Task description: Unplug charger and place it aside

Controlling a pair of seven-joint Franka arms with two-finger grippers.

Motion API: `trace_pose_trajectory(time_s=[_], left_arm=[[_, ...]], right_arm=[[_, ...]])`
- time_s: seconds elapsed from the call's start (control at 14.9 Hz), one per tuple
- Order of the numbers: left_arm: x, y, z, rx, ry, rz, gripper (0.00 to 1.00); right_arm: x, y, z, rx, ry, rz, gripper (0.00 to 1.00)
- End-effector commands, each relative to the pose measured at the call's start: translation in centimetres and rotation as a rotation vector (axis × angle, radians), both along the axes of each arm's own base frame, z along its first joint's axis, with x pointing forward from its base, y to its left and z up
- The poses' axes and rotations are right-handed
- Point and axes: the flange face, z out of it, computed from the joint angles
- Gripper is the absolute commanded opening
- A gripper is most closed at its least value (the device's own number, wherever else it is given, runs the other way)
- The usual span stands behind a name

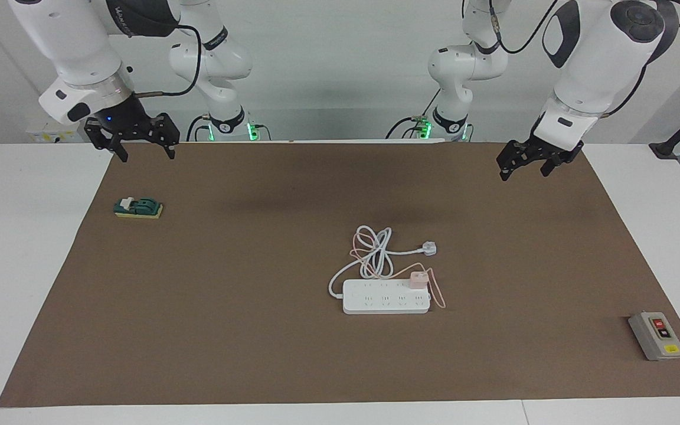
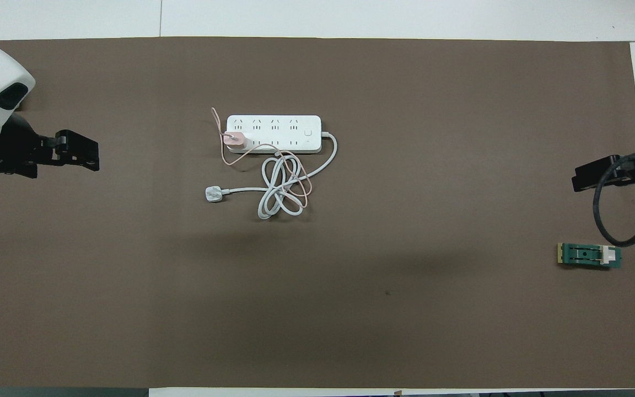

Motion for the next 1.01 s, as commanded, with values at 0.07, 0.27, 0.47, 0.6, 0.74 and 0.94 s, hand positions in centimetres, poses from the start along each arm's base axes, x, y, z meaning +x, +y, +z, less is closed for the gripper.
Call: trace_pose_trajectory(time_s=[0.07, 0.27, 0.47, 0.6, 0.74, 0.94], left_arm=[[-0.1, 0.3, 0.3, 0.011, -0.016, -0.008, 1.00], [-0.2, 0.3, 0.4, 0.011, -0.019, -0.009, 1.00], [-0.2, 0.6, 0.3, 0.013, -0.007, 0.013, 1.00], [-0.4, 1.2, 0.2, 0.016, 0.007, 0.026, 1.00], [-0.3, 2.1, 0.2, 0.015, 0.003, 0.067, 1.00], [0.1, 2.7, -0.1, 0.006, 0.008, 0.146, 1.00]], right_arm=[[-0.5, -0.2, 0.1, 0.019, 0.003, -0.027, 1.00], [-0.5, -0.1, 0.2, 0.017, 0.002, -0.025, 1.00], [-0.4, -0.2, 0.2, 0.017, 0.000, -0.022, 1.00], [-0.5, -0.5, 0.2, 0.018, 0.003, -0.027, 1.00], [-0.9, -0.8, 0.3, 0.019, 0.014, -0.030, 1.00], [-0.9, 0.1, -0.3, 0.014, 0.008, -0.072, 1.00]])
